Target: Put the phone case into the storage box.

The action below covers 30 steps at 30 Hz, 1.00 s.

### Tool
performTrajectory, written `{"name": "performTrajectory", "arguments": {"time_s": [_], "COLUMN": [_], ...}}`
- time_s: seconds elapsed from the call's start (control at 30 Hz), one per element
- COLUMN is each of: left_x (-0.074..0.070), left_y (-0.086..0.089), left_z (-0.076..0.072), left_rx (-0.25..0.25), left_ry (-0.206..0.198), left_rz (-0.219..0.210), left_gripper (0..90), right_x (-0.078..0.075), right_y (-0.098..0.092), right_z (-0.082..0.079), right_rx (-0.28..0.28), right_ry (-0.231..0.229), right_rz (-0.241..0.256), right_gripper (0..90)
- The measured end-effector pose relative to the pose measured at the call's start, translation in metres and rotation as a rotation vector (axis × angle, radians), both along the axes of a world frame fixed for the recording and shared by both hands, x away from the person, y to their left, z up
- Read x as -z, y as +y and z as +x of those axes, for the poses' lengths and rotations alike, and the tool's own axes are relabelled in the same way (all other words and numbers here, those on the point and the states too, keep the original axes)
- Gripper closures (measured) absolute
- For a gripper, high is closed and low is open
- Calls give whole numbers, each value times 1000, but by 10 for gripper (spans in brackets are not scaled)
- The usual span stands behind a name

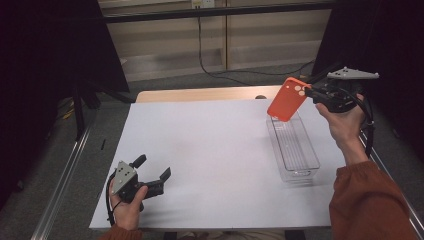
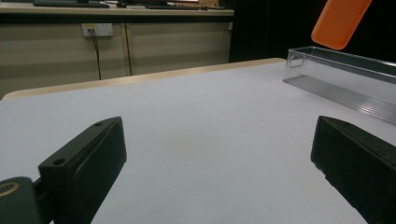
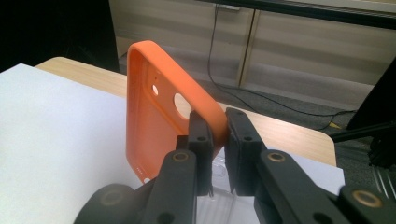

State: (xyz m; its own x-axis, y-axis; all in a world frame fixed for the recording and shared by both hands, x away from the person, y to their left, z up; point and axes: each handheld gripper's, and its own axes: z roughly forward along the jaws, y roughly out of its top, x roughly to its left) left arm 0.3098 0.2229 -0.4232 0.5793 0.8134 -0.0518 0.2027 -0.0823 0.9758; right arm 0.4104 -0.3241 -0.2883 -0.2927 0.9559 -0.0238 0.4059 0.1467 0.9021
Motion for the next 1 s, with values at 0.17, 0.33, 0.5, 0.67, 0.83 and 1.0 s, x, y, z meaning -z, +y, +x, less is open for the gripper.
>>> {"name": "performTrajectory", "arguments": {"time_s": [0.17, 0.33, 0.5, 0.67, 0.83, 1.0], "left_x": [0, 0, 1, 1, 1, 2], "left_y": [-1, -2, -5, -6, -7, -7], "left_z": [-1, -2, -2, -1, -2, -2], "left_rx": [6, 13, 24, 36, 43, 40], "left_ry": [10, 10, 17, 16, 19, 19], "left_rz": [10, 22, 29, 42, 48, 50], "left_gripper": [33, 33, 32, 32, 32, 32], "right_x": [4, 10, 16, 18, 22, 29], "right_y": [-3, -3, -7, -11, -13, -13], "right_z": [11, 21, 28, 31, 35, 44], "right_rx": [-2, -3, 4, 13, 11, 0], "right_ry": [14, 31, 50, 54, 56, 70], "right_rz": [-25, -56, -69, -77, -81, -101], "right_gripper": [811, 810, 811, 811, 811, 811]}}
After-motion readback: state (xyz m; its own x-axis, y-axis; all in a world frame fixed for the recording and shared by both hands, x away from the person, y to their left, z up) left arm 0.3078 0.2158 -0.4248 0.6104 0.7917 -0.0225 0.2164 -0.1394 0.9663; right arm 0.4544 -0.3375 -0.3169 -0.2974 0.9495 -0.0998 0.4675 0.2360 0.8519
